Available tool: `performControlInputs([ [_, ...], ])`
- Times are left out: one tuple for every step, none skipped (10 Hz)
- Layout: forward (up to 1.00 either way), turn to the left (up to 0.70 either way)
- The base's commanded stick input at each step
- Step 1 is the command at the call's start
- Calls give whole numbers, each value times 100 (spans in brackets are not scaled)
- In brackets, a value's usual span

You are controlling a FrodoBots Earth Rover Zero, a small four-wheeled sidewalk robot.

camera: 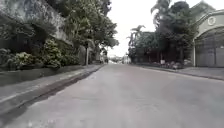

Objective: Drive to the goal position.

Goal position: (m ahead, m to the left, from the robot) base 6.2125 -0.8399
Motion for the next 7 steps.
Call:
performControlInputs([
  [100,0],
  [100,0],
  [100,0],
  [100,0],
  [100,0],
  [100,0],
  [100,0],
])
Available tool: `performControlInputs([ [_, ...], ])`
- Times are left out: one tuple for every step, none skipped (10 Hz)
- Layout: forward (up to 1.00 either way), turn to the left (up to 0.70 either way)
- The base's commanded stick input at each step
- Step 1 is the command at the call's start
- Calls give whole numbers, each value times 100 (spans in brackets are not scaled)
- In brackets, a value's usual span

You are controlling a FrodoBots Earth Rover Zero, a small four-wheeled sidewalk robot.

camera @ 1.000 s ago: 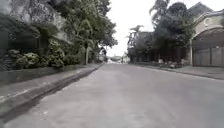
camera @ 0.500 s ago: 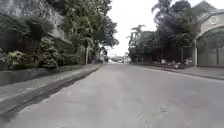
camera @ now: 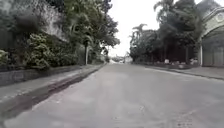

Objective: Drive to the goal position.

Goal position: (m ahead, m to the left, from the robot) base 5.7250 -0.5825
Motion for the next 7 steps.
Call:
performControlInputs([
  [100,0],
  [100,0],
  [100,0],
  [100,0],
  [100,0],
  [100,0],
  [100,-15],
])
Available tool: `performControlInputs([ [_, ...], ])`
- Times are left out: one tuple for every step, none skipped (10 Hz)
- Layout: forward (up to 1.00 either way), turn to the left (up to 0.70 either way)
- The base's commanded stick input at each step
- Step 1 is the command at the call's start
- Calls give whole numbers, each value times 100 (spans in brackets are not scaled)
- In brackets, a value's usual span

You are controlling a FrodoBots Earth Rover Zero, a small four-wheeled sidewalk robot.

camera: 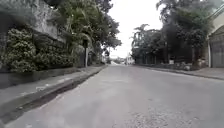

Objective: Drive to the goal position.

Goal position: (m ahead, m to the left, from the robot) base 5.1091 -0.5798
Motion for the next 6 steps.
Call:
performControlInputs([
  [100,-25],
  [100,-39],
  [100,-35],
  [100,-12],
  [100,0],
  [100,0],
])
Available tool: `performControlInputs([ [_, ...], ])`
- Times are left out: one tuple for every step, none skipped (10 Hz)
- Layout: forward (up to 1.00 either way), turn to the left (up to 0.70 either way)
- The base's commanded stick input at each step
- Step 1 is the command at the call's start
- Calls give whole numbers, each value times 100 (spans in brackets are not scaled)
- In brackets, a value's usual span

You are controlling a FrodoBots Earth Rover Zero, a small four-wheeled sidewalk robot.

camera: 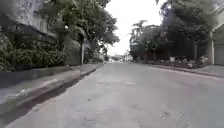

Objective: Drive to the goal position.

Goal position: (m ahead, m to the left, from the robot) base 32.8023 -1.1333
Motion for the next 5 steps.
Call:
performControlInputs([
  [100,0],
  [100,0],
  [100,0],
  [100,0],
  [100,0],
])
